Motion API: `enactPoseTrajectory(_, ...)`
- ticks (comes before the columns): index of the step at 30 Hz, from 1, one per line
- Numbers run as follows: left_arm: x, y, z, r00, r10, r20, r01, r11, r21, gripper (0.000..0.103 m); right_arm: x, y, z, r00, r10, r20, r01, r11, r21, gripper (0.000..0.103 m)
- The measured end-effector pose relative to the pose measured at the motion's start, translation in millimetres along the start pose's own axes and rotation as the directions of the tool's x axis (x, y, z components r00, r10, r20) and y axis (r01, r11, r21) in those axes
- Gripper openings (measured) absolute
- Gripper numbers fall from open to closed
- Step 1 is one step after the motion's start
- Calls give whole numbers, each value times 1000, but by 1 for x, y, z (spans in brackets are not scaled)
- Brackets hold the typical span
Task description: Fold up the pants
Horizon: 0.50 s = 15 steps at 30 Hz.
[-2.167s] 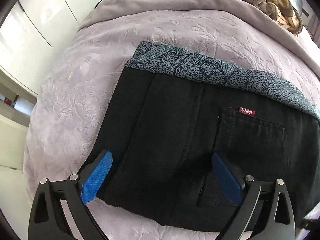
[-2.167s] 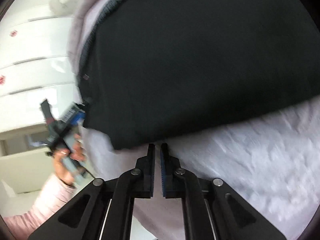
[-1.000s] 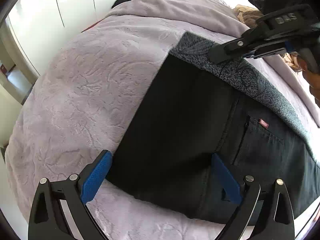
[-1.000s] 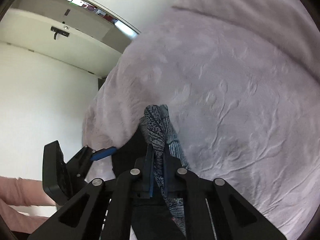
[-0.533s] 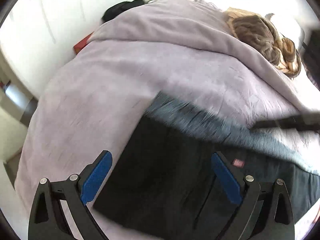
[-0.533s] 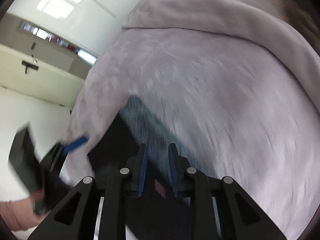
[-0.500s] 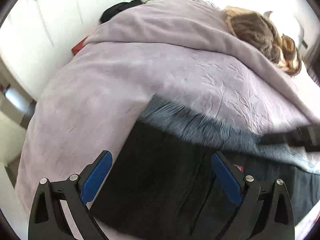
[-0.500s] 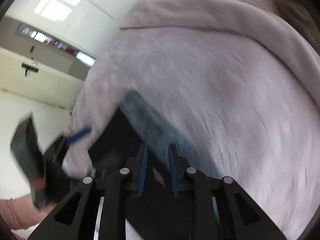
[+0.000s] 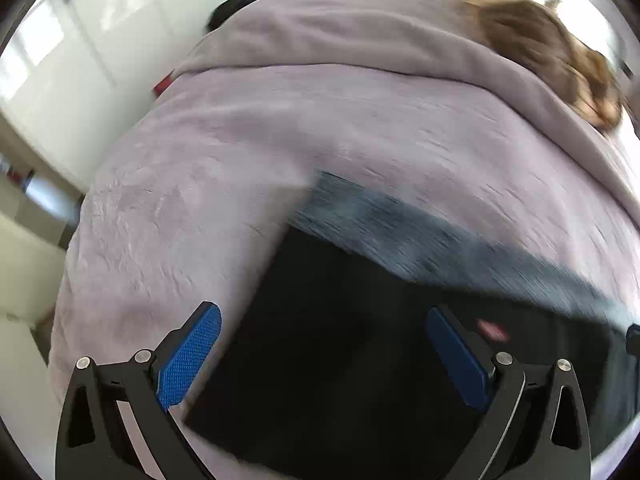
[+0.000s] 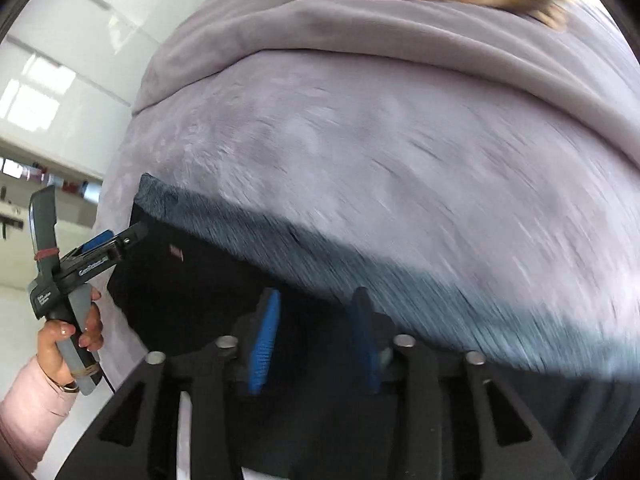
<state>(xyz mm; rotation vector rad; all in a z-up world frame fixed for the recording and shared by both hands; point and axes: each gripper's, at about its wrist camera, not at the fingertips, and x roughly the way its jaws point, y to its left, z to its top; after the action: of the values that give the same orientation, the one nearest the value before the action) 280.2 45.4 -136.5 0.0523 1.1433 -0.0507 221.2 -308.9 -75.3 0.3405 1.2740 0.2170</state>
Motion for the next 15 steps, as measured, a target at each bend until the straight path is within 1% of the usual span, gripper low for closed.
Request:
enactPoseTrajectory(2, -14, -34, -16, 1000, -30, -6, 30, 997, 71, 103, -11, -17, -26, 1000, 2, -12, -2, 998, 57, 44)
enactPoseTrajectory(4, -25, -63, -32, 997, -72, -23, 74, 990, 121, 103, -20, -31, -50, 1000, -4, -15, 6, 995, 103, 44)
enactPoseTrajectory(6, -33, -106, -51, 991, -125, -42, 131, 974, 186, 103, -24, -40, -70, 1000, -12, -17, 15, 989, 148, 44)
enactPoseTrajectory(8, -41, -144, -68, 989, -136, -60, 147, 958, 247, 103, -27, -52, -89, 1000, -18, -12, 20, 981, 193, 44)
enactPoseTrajectory(9, -40, -155, -74, 989, -131, -71, 146, 952, 270, 103, -24, -57, -99, 1000, -25, -7, 26, 976, 217, 44)
enactPoseTrajectory(10, -36, -169, -83, 990, -111, -83, 131, 945, 300, 103, -25, -65, -106, 1000, -30, -4, 30, 972, 235, 44)
enactPoseTrajectory(12, -22, -183, -99, 993, -51, -103, 84, 937, 339, 103, -22, -84, -121, 998, -66, -24, 70, 964, 257, 44)
enactPoseTrajectory(13, -10, -184, -108, 991, -11, -131, 56, 935, 349, 103, -19, -89, -129, 996, -78, -35, 85, 961, 263, 44)
enactPoseTrajectory(14, -5, -183, -111, 990, -9, -140, 56, 939, 340, 103, -20, -99, -139, 998, -60, -24, 64, 959, 277, 43)
enactPoseTrajectory(15, -7, -180, -113, 991, -19, -130, 61, 943, 328, 103, -23, -104, -145, 999, -40, -11, 41, 956, 290, 43)
